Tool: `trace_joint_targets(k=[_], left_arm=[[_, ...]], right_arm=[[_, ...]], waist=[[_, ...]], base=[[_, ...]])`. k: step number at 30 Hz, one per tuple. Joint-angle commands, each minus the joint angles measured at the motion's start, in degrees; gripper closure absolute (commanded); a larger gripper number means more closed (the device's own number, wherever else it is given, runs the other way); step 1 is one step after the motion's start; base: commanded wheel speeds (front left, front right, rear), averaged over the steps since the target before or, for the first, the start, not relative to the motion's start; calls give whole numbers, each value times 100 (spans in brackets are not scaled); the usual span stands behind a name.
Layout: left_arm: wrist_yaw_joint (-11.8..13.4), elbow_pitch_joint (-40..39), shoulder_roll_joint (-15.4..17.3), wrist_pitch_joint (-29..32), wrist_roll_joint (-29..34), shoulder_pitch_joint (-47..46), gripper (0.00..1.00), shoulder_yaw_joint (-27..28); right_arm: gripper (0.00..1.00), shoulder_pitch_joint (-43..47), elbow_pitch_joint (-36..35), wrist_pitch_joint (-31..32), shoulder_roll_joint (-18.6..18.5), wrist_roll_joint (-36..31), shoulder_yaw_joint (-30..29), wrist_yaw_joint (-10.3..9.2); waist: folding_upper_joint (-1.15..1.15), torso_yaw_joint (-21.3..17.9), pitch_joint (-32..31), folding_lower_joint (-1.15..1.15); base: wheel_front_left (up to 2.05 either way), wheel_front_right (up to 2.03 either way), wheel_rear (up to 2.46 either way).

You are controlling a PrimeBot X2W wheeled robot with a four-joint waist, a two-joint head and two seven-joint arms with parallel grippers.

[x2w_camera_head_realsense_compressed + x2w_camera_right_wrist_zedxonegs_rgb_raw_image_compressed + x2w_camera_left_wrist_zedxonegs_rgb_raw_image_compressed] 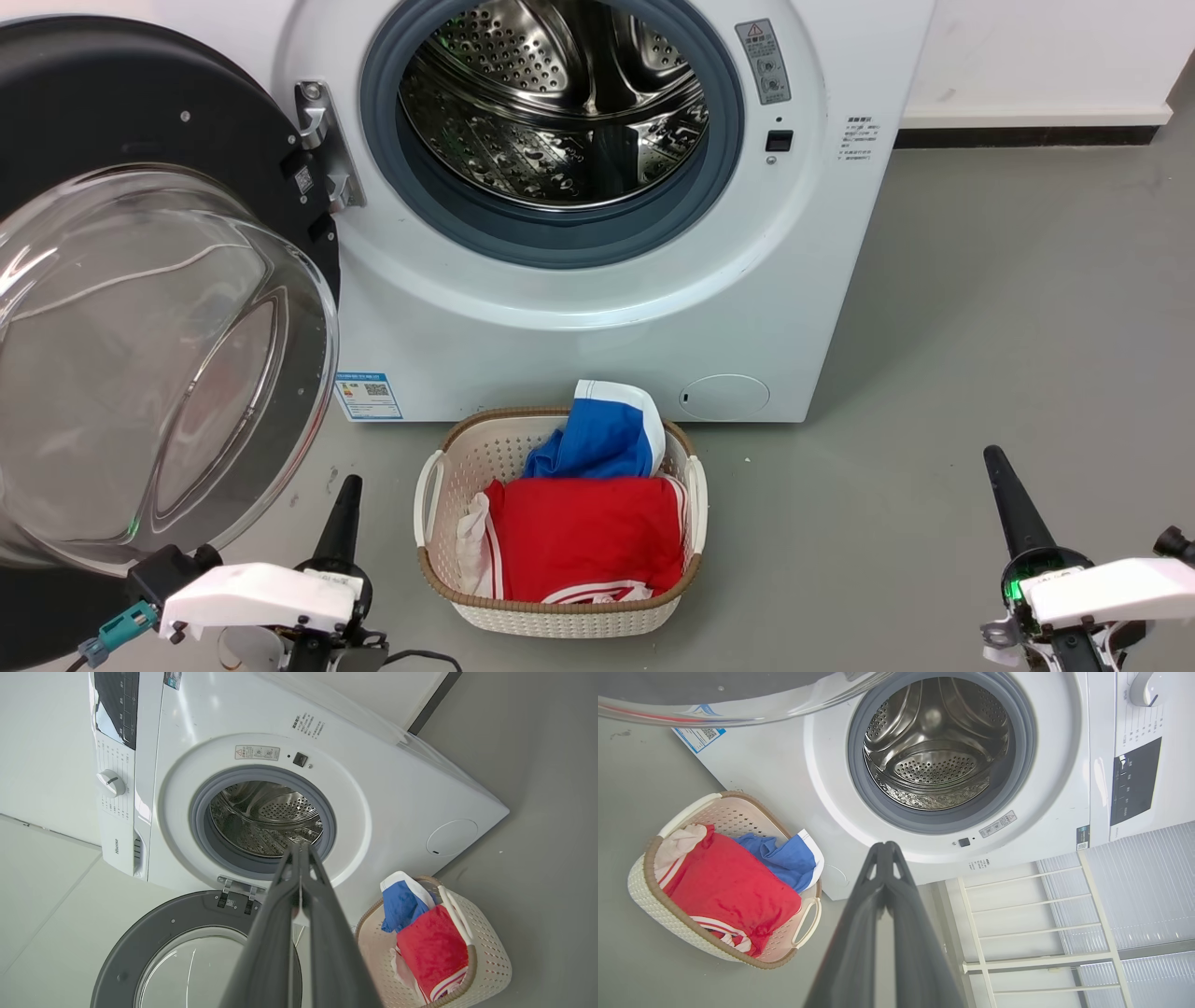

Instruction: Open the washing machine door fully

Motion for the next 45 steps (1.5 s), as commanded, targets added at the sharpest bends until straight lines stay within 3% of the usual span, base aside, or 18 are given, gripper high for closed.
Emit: trace_joint_targets(k=[1,45], left_arm=[[-44,-33,-7,25,-91,-149,100,64],[-523,22,-379,578,-1769,-220,100,779]], right_arm=[[100,-136,-9,24,8,137,-20,2],[100,-457,388,263,46,2252,-121,2]], waist=[[0,1,1,-1],[0,63,56,-1]], base=[[0,0,0],[0,0,0]])
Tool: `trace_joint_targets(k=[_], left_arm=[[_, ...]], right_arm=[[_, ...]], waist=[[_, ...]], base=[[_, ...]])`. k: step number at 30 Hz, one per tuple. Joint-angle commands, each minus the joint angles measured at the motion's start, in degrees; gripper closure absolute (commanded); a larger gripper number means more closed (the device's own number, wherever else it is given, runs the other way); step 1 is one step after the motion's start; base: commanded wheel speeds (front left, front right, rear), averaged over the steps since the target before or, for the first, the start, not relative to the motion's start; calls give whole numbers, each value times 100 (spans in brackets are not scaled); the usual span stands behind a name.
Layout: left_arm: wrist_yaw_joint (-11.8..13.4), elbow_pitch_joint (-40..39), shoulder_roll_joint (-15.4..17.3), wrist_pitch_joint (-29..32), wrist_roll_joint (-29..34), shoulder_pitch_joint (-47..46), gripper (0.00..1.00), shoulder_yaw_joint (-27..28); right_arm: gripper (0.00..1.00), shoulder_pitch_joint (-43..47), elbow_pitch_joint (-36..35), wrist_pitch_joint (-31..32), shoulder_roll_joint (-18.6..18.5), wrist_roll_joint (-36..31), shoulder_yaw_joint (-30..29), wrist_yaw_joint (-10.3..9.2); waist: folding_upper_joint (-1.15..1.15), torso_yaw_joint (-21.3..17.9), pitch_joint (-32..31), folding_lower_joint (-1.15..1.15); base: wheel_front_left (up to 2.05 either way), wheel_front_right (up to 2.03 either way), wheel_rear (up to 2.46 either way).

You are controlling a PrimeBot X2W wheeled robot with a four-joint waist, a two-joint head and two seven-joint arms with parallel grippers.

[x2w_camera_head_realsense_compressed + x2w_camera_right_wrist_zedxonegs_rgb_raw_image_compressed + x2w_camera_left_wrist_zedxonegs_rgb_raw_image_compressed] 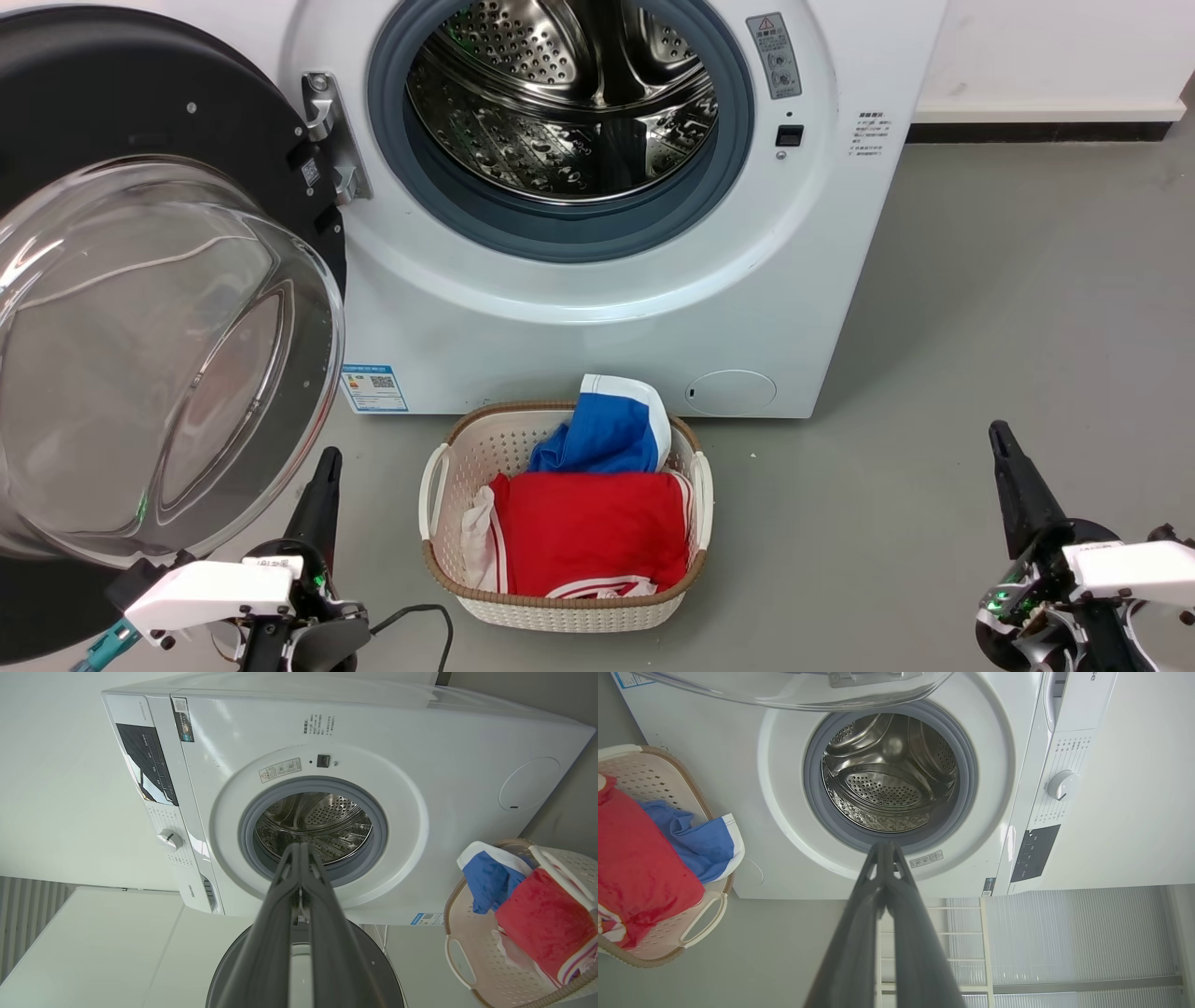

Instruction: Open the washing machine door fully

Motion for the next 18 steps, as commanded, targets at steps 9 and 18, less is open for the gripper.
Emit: trace_joint_targets(k=[9,18], left_arm=[[-117,13,-74,113,-329,-79,100,151],[-111,12,-73,114,-312,-78,100,152]], right_arm=[[100,-150,76,53,20,427,-26,2],[100,-140,73,49,19,403,-25,2]], waist=[[0,13,12,0],[0,13,12,0]], base=[[0,0,0],[0,0,0]])
